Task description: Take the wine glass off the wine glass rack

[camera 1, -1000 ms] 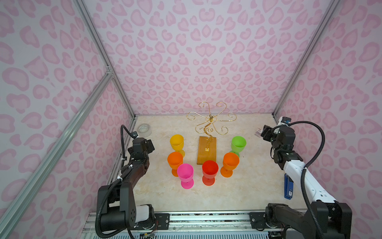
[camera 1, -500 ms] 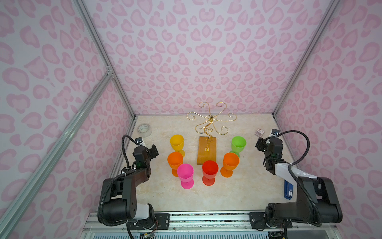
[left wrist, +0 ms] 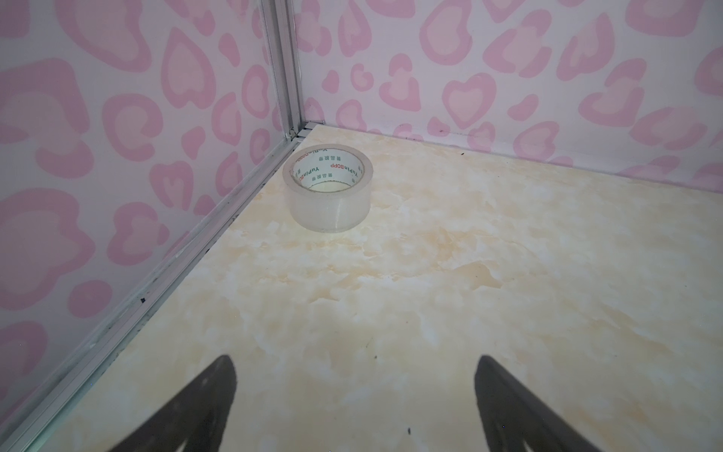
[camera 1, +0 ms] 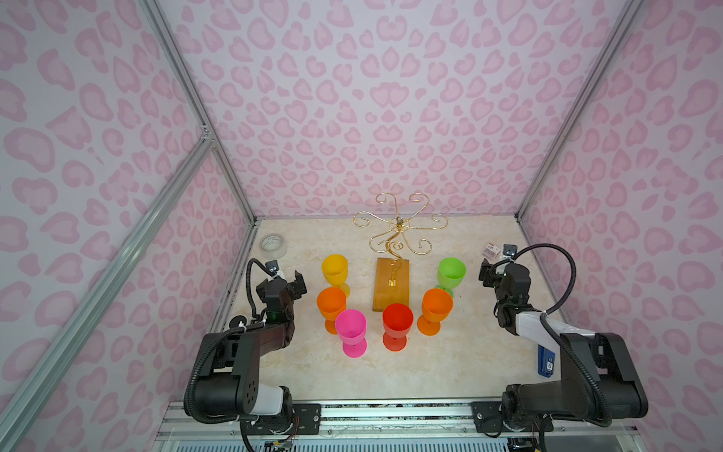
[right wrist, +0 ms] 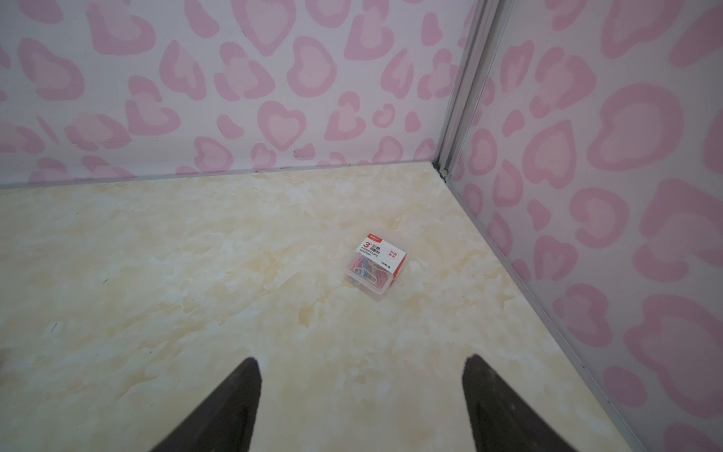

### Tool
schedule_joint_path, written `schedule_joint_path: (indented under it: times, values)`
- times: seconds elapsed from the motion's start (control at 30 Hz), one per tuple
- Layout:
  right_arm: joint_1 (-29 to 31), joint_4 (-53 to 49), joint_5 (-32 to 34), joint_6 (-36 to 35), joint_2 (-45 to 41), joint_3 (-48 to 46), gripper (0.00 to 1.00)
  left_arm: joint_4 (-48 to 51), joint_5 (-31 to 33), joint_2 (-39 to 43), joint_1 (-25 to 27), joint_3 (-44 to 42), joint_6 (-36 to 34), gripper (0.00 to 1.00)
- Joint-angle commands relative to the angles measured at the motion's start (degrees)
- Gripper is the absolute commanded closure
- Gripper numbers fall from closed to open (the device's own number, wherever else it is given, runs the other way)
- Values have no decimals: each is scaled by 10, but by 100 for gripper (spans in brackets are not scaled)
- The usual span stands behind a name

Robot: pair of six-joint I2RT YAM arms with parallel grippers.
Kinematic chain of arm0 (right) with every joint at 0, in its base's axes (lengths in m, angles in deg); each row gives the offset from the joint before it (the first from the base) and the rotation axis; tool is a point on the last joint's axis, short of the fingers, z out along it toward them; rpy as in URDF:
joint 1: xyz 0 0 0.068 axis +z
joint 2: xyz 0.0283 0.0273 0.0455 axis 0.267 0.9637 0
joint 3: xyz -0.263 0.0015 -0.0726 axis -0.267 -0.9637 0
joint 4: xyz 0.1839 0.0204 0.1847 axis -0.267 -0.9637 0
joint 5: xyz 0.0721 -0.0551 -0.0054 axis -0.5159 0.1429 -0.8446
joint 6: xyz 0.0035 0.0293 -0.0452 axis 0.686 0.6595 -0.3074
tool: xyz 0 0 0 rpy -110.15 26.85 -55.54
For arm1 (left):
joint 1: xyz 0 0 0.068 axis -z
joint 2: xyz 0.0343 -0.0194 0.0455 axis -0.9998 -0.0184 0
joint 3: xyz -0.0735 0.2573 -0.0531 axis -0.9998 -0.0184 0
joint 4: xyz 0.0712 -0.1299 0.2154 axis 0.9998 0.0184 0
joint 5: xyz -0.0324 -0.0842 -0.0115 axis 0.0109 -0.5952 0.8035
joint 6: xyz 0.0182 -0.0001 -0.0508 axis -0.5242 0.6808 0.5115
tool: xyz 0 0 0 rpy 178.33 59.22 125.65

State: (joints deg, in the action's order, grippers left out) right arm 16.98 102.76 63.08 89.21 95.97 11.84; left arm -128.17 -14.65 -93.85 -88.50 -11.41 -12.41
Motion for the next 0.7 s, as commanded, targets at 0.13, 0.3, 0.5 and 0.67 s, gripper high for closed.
schedule_joint_path:
  times: [0.13,0.3,0.5,0.67]
  values:
    - [47,17,62,-37,-6,-18,17,-29,12,-1,0,-2,-10,3]
    - [66,129,153,-13,38,-73,12,-29,13,-2,0,-3,-10,3]
    - [21,221,116,34,89,-110,8,-29,12,-2,0,-2,-10,3]
    - [21,262,117,27,103,-119,0,-29,13,-2,0,-2,-10,3]
